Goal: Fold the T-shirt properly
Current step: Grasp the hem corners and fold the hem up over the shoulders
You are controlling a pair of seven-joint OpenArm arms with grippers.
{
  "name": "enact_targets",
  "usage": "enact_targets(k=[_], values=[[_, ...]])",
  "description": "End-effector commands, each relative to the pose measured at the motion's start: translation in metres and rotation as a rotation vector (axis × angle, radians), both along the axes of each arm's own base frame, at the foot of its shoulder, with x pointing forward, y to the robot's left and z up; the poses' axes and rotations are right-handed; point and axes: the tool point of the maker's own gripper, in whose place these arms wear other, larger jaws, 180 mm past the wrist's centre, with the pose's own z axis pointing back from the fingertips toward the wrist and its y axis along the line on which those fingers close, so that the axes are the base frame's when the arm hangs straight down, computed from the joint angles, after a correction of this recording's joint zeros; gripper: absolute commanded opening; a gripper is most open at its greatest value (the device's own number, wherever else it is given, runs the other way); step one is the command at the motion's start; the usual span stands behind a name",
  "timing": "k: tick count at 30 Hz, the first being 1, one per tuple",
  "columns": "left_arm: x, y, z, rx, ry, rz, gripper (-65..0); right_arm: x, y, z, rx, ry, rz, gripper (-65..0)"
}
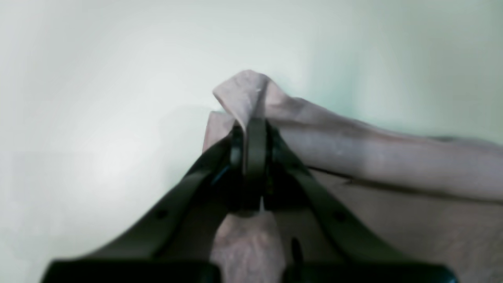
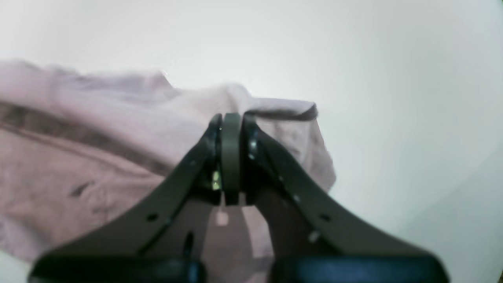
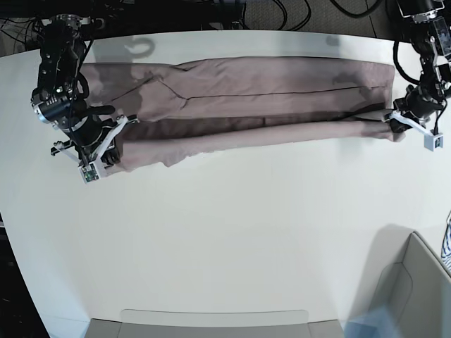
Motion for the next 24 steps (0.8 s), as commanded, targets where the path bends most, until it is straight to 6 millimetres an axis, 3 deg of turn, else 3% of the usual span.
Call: enact_targets(k=[1, 6, 12, 24], values=[[0.006, 0.004, 0.011, 0.013, -0.030, -0.006, -65.0, 0.002, -0.002, 0.012, 0.009, -0.042, 0.000, -65.0], [-0.006, -0.009, 0.016, 0.035, -0.021, -0.054, -65.0, -0.024, -0.009, 0.009, 0.035, 0.014, -0.003, -65.0], [-0.022, -0.014, 0.012, 0.047, 0.010, -0.073, -65.0, -0.052, -0.017, -0.011, -0.006, 0.132, -0.004, -65.0], [-0.053, -0.011, -0.012, 0.031, 0.106, -0.059, -65.0, -0.079, -0.013, -0.032, 0.001, 0.216, 0.002, -65.0]])
